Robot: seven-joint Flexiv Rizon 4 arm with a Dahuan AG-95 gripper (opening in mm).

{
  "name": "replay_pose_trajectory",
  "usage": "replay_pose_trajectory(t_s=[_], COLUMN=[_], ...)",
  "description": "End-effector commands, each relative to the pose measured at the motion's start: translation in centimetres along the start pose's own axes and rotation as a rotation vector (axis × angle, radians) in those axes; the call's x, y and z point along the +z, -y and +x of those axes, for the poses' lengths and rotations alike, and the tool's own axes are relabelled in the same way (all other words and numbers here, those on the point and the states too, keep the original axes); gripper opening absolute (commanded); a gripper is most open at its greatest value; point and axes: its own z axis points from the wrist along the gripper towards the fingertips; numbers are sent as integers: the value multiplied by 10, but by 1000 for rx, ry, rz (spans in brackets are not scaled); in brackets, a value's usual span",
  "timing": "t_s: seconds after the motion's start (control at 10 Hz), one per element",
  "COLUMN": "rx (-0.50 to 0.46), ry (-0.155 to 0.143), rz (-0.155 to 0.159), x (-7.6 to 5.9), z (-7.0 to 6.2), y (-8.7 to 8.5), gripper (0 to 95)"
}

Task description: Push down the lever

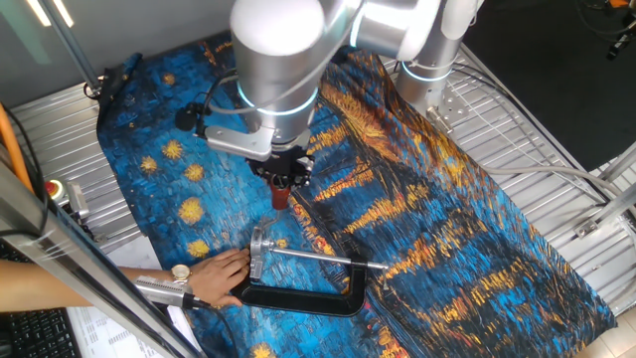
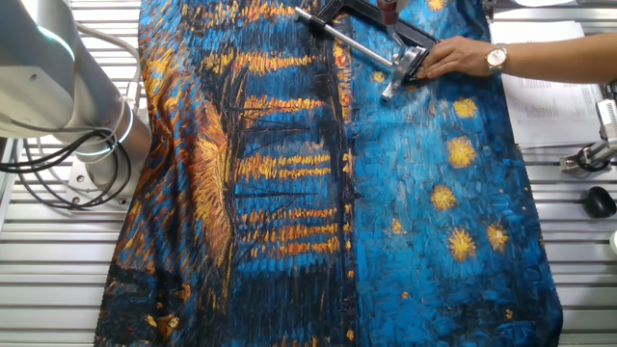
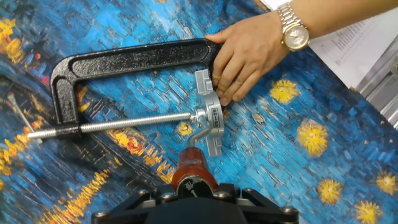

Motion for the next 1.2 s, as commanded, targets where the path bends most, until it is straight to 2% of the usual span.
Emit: replay_pose_trajectory(t_s=[0.1,0.5,0.8,1.2], rx=[-39,-13,6,16], ry=[19,24,1,7], rz=[-19,-45,-54,-45], x=[7,6,-4,-5], z=[0,-2,-19,-34], y=[0,0,-2,-3], gripper=[0,0,0,0])
